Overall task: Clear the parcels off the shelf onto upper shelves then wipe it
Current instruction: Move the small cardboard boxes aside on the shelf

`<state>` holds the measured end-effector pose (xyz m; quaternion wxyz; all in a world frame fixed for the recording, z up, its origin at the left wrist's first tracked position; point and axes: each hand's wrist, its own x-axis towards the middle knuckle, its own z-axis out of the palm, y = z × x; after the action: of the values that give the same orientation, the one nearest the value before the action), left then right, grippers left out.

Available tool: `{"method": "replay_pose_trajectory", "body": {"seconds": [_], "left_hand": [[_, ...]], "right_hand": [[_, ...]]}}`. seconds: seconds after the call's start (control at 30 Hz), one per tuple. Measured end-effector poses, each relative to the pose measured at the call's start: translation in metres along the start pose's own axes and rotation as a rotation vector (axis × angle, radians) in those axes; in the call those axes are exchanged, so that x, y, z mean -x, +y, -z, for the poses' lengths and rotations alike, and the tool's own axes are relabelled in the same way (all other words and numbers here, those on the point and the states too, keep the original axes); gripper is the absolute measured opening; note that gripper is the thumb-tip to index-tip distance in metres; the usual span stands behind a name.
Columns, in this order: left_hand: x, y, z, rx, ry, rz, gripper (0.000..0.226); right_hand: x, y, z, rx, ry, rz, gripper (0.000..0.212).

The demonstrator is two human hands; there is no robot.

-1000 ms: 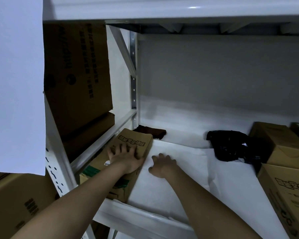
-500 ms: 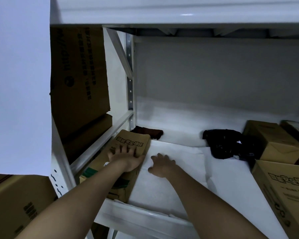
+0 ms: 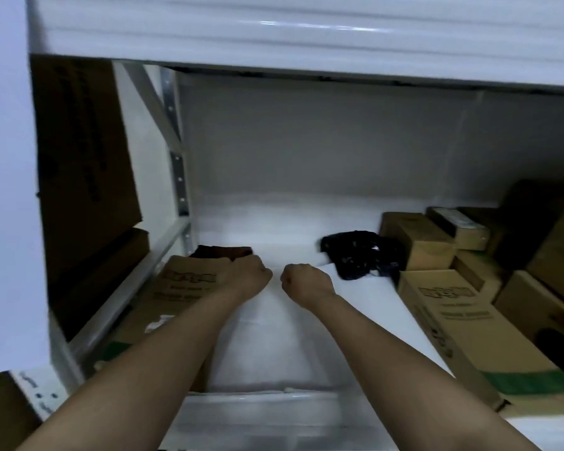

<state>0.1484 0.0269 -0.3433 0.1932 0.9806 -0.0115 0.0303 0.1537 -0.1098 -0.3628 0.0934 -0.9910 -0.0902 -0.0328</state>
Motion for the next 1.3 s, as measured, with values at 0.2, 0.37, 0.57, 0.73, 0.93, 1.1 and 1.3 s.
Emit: {"method": "replay_pose_trajectory", "body": {"seconds": [0.2, 0.37, 0.57, 0.73, 0.93, 1.1, 1.3], "left_hand": [[-0.006, 0.052, -0.02, 0.055, -0.134, -0.024, 0.03], [0.003, 0.112, -0.048, 0.103, -0.187, -0.071, 0.027], [0.026, 0.191, -0.086, 0.226, -0.284, -0.112, 0.055], [0.045, 0.252, -0.125, 0.348, -0.407, -0.005, 0.073], [0.065, 0.297, -0.154, 0.527, -0.443, 0.092, 0.084], [0.066, 0.309, -0.173, 0.617, -0.426, 0.22, 0.099], [0.062, 0.316, -0.176, 0.761, -0.365, 0.371, 0.072]], "right_hand": [[0.024, 0.062, 0.024, -0.037, 0.049, -0.187, 0.026], [0.05, 0.13, 0.041, -0.069, 0.059, -0.299, 0.037], [0.086, 0.206, 0.051, -0.049, 0.113, -0.405, 0.051], [0.112, 0.266, 0.048, -0.059, 0.117, -0.506, 0.067], [0.126, 0.308, 0.041, -0.148, 0.096, -0.593, 0.067], [0.127, 0.325, 0.043, -0.406, -0.018, -0.686, 0.066], [0.127, 0.331, 0.043, -0.592, -0.086, -0.719, 0.056]]}}
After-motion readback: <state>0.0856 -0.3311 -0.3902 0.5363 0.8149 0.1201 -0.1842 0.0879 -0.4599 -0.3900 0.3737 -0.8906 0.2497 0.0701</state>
